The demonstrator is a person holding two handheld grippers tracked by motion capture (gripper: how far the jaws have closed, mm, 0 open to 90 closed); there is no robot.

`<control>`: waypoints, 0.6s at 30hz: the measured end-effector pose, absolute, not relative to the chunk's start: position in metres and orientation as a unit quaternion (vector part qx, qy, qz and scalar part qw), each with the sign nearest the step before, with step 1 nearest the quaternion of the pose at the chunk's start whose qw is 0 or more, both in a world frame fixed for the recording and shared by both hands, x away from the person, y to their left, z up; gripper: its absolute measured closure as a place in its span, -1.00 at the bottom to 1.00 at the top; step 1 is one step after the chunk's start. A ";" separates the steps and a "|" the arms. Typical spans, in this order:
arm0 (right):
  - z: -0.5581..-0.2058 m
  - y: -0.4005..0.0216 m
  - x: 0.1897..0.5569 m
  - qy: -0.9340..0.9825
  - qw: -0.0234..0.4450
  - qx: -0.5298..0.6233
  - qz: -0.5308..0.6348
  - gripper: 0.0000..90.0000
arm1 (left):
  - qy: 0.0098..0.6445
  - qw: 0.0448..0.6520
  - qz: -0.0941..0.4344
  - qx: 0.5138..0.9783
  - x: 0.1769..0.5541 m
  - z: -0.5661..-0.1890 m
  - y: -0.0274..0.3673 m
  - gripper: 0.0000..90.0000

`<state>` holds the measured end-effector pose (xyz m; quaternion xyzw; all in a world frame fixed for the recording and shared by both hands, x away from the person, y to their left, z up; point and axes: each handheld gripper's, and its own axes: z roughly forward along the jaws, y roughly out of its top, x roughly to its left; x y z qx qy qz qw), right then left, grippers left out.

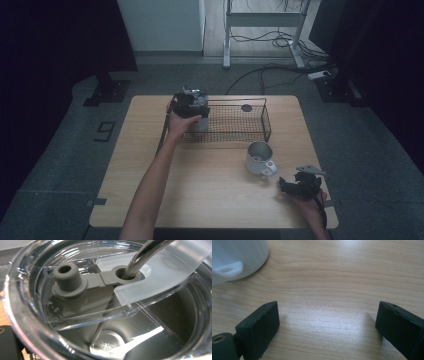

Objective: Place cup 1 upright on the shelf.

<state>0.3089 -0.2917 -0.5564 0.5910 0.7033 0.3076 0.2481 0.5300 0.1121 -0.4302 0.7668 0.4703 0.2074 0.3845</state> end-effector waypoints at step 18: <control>-0.556 -0.292 0.309 0.703 0.248 0.591 0.308 -0.89 | 0.475 0.371 0.195 0.774 0.532 -0.449 0.107 -0.91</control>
